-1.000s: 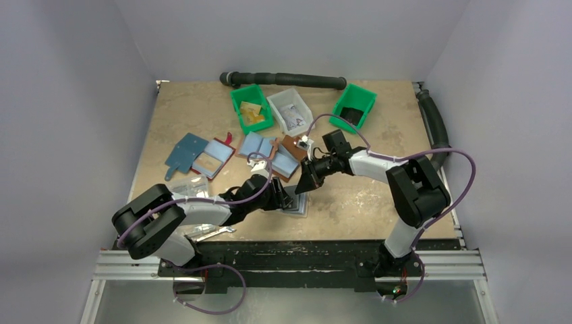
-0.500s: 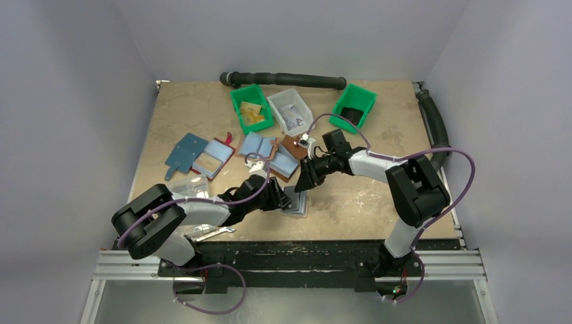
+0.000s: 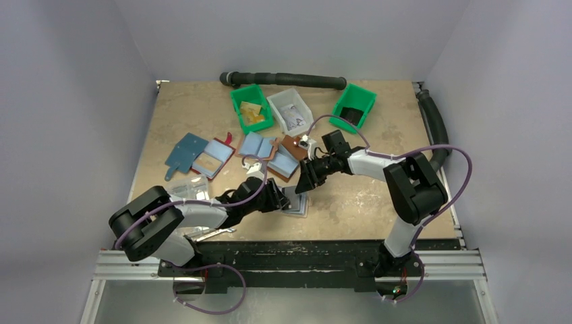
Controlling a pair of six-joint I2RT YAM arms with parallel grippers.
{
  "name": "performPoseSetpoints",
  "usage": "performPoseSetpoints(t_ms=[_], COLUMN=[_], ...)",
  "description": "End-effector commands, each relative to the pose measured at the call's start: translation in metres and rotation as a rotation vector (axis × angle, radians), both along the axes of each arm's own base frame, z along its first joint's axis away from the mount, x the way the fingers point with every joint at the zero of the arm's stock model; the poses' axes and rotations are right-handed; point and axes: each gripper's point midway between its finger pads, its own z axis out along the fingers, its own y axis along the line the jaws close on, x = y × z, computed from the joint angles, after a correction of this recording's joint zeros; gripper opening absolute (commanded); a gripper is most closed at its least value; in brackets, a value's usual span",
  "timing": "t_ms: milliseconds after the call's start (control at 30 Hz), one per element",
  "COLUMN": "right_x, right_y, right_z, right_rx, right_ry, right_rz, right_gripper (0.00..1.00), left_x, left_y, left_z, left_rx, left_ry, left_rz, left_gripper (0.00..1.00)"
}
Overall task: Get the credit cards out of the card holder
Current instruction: Remove the credit card from the card holder.
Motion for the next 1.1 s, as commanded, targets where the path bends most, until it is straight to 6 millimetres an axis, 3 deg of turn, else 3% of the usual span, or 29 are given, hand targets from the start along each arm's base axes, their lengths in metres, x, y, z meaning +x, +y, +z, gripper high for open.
performPoseSetpoints(t_ms=[0, 100, 367, 600, 867, 1067], right_x=[0.005, 0.005, -0.002, -0.001, -0.006, -0.009], right_y=[0.0, 0.001, 0.001, -0.004, -0.002, 0.001], right_z=[-0.004, 0.002, 0.002, 0.007, 0.007, 0.004], right_rx=[-0.029, -0.015, 0.0, 0.021, 0.041, 0.06], right_ry=[0.014, 0.008, 0.046, 0.079, 0.125, 0.174], right_rz=[-0.01, -0.007, -0.02, -0.101, -0.113, -0.105], right_gripper=[0.41, 0.48, 0.51, 0.6, 0.6, 0.52], left_x=[-0.015, -0.016, -0.017, -0.019, -0.02, -0.021], left_y=[0.017, 0.02, 0.022, 0.024, 0.021, 0.016], left_z=[-0.02, -0.023, -0.023, -0.023, -0.023, -0.021], left_rx=[0.06, 0.068, 0.065, 0.046, 0.03, -0.001], left_ry=[0.055, 0.062, 0.065, 0.071, 0.065, 0.062], left_rz=[-0.002, 0.009, 0.019, 0.027, 0.02, 0.004], left_gripper=[0.41, 0.41, 0.35, 0.34, 0.34, 0.34])
